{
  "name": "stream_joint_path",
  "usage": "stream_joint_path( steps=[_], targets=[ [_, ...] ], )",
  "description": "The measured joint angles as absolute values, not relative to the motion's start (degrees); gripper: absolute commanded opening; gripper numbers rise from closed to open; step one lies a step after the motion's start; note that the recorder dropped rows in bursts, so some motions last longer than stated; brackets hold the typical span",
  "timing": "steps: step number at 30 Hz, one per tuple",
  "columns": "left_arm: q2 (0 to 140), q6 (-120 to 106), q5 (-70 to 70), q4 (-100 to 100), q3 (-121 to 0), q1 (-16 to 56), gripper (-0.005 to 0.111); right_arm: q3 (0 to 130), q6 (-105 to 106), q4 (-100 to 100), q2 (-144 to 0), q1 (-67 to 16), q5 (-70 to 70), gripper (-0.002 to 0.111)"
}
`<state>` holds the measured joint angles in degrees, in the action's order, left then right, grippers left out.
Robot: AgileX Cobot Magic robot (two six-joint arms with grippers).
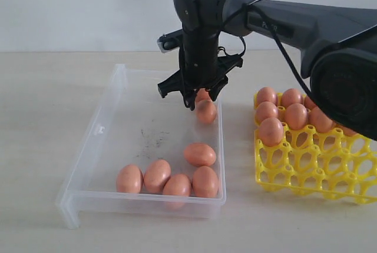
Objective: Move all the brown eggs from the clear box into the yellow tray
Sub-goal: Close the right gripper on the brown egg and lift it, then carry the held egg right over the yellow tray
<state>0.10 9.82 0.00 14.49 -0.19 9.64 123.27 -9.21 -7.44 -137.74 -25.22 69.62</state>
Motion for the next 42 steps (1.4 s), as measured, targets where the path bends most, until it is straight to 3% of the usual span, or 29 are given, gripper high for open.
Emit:
stream_joint_path(
  steps=[12,15,18,32,42],
  targets=[
    [0.1,9.8,0.0,14.5,-0.2,9.6,0.004,123.6,-10.8,-7.7,-140.3,-25.2,69.5,0.044],
    [0.1,9.8,0.0,14.5,-0.2,9.6,0.004,123.8,-11.3,-7.9,-140.5,-25.2,69.5,0.027],
    [0.1,9.8,0.0,14.5,-0.2,9.6,0.004,123.8,-10.9,-7.9,-140.6,-25.2,69.5,-0.001],
    [0.1,9.8,0.0,14.5,-0.2,9.6,0.004,123.2,-1.0,-3.7,-140.3,-25.2,61.5,0.0],
    [0.1,9.8,0.0,14.5,-0.2,9.6,0.004,106.2,3.0,-2.9,-132.3,-27.8,33.1,0.0]
  ],
)
